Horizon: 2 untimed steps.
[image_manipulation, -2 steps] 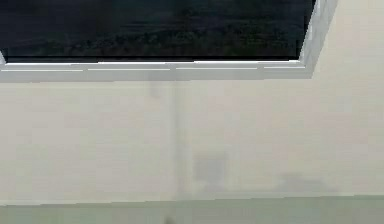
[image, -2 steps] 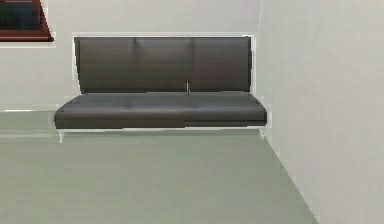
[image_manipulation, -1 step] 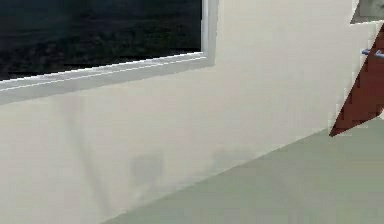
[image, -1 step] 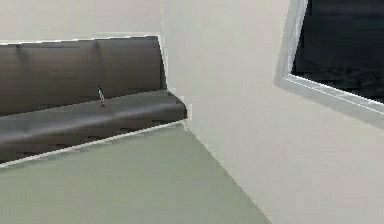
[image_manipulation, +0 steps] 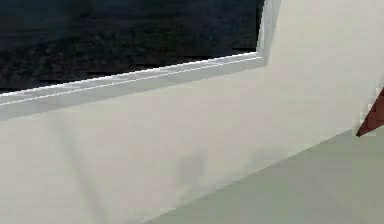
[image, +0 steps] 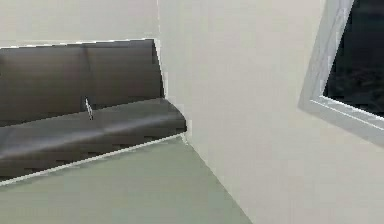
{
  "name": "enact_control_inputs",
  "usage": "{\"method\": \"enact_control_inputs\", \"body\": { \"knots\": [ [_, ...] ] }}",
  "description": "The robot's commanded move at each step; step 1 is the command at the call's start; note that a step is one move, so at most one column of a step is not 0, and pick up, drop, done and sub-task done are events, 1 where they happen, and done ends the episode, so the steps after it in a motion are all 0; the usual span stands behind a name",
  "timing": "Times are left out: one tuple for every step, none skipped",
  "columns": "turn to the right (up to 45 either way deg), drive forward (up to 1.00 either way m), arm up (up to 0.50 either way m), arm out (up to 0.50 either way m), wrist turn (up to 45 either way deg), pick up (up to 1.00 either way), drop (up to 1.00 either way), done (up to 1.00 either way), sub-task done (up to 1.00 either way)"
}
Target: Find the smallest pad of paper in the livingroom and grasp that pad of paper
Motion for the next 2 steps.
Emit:
{"method": "enact_control_inputs", "body": {
  "knots": [
    [-45.0, 0.00, 0.00, 0.00, 0.0, 0.00, 0.00, 0.00, 0.00],
    [-45.0, 0.00, 0.00, 0.00, 0.0, 0.00, 0.00, 0.00, 0.00]
  ]
}}
